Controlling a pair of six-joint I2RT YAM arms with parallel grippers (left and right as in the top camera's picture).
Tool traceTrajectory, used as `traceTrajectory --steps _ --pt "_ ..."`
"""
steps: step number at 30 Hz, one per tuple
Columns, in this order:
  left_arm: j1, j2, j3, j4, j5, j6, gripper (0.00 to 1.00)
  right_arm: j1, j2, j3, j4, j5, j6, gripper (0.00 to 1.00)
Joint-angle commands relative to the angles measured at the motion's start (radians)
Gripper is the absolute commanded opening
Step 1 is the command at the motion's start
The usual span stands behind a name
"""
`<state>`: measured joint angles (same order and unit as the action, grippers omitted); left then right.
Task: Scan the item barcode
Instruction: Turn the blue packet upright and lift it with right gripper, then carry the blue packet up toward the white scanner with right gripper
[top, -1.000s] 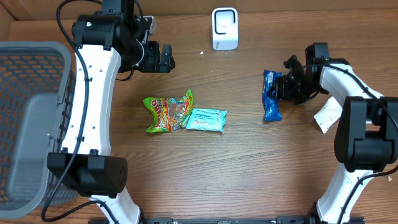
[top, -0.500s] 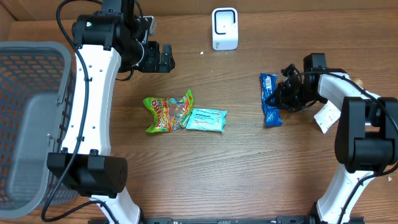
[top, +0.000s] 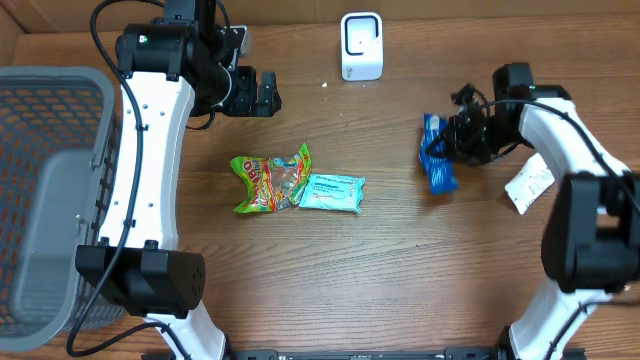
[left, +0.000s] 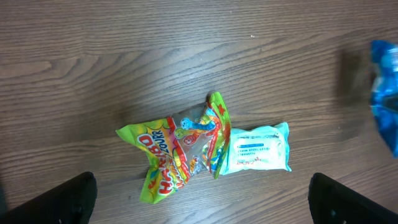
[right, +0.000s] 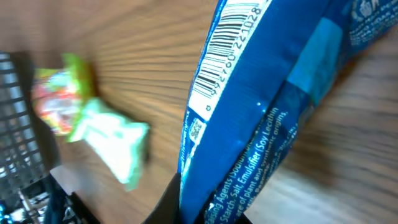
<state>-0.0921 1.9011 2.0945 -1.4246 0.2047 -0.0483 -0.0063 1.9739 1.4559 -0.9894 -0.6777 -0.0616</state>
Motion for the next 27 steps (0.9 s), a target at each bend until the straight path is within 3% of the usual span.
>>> traceTrajectory --steps 1,16,27 --pt "-0.006 -0.005 0.017 0.000 -0.003 0.019 1.00 0.032 -0.143 0.042 -0.006 -0.065 -0.026 0.04" --pt "-0.006 -0.005 0.017 0.000 -0.003 0.019 1.00 0.248 -0.299 0.042 -0.038 -0.064 -0.058 0.04" --pt "-0.006 -0.005 0.017 0.000 -0.003 0.019 1.00 0.274 -0.354 0.076 -0.040 -0.064 -0.070 0.04"
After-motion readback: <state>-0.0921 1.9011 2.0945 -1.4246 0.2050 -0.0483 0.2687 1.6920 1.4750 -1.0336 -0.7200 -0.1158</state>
